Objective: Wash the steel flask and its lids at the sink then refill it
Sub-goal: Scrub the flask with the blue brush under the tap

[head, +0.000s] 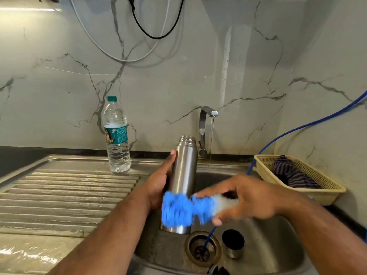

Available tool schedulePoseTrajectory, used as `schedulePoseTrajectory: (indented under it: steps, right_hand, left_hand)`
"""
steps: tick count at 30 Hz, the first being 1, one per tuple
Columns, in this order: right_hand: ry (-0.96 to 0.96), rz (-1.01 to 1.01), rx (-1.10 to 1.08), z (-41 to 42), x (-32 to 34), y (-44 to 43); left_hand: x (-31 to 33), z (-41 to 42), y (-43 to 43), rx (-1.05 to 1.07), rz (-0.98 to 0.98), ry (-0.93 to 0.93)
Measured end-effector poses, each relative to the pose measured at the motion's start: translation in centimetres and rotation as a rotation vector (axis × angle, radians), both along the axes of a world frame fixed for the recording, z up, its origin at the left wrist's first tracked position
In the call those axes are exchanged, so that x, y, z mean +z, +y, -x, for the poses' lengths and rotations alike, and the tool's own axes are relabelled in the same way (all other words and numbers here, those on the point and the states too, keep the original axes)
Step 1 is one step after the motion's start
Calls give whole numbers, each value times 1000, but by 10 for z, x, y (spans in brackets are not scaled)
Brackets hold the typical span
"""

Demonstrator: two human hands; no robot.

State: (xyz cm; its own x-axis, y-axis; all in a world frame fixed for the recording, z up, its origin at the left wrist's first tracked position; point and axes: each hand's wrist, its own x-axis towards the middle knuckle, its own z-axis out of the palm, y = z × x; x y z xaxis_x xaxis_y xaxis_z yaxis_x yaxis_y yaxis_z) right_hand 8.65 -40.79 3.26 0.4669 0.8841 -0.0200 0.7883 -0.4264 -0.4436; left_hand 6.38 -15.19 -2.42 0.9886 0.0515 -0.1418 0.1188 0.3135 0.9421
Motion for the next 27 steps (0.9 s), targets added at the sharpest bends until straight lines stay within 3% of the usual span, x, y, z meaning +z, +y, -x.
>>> schedulePoseTrajectory:
  steps: [2, 5, 7, 10, 14, 16, 18, 22, 24, 27]
  right_hand:
    - [-26, -42, -3, -2, 0, -2]
    - [-212, -412, -258, -12, -1, -4]
    - [-310, -545, -395, -14, -2, -2]
    - [-258, -465, -311, -12, -5, 2]
    - [60, -25, -13, 4, -4, 7]
    - [95, 79, 73, 7, -4, 8]
    - [-4, -53, 5, 1, -6, 7]
    - [-271, -454, -378, -13, -10, 6]
    - [-231, -449, -358, -16, -13, 4]
    - [31, -190, -118, -7, -5, 0]
  left_hand:
    - [0, -1, 1, 2, -31, -11]
    - [1, -2, 0, -43, -60, 28]
    - [0, -1, -3, -79, -73, 45]
    - [2, 4, -9, -121, -44, 9]
    - [5, 0, -1, 3, 50, 60]
    - [5, -1, 5, 10, 60, 77]
    - [0, -3, 9, -3, 43, 72]
    - [-2, -4, 2, -24, -42, 49]
    - [-3, -6, -1, -27, -56, 37]
    - [-4, -6, 4, 2, -33, 13]
